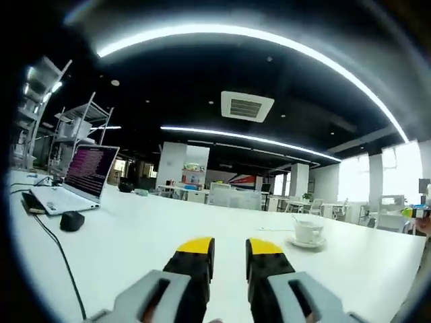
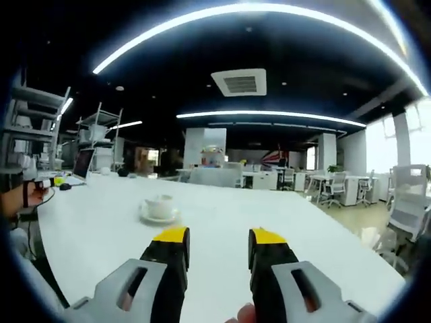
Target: Tidy tabletop coffee trays, cups and spoons，present forward
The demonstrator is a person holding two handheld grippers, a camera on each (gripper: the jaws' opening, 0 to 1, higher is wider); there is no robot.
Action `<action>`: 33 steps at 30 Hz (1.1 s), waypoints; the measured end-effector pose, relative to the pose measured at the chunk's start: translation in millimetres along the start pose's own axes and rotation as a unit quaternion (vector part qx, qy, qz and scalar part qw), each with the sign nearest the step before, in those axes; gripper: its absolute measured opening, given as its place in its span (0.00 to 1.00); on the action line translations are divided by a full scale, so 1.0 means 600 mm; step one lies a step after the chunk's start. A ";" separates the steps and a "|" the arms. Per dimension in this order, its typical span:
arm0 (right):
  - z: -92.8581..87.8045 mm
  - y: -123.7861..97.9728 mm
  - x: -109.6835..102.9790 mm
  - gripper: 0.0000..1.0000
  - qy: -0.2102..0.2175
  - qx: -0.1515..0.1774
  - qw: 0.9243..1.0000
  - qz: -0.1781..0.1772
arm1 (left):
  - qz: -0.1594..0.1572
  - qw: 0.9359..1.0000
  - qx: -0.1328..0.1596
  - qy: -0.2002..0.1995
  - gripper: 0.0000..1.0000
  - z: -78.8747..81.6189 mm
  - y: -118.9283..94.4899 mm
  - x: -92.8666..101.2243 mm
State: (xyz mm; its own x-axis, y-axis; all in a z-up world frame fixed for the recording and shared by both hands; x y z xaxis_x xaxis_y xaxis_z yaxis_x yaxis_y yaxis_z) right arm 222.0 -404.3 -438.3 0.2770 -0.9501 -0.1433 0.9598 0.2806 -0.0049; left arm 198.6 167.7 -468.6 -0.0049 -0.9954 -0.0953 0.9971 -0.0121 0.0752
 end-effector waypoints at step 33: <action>-0.027 -0.035 -0.014 0.39 0.001 0.007 1.000 -0.014 | -0.001 0.999 0.006 0.037 0.27 0.017 -0.016 0.005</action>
State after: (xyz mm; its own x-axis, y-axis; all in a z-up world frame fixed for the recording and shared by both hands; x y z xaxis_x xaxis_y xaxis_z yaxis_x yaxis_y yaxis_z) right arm 198.7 -400.0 -452.8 0.2490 -0.9574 -0.1460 0.9680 0.2510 0.0050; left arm 188.1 164.0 -459.2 0.0000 -0.9856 -0.1688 0.9962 -0.0147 0.0863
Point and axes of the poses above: the point that each gripper's makers call its tool centre point, and the gripper's own axes: y roughly forward along the fingers, x roughly to its right, z roughly out of its top, the point moved 5 cm from there along -y, roughly backward along the fingers, and after that the axes turned 13 degrees about y, right-handed, at the moved point
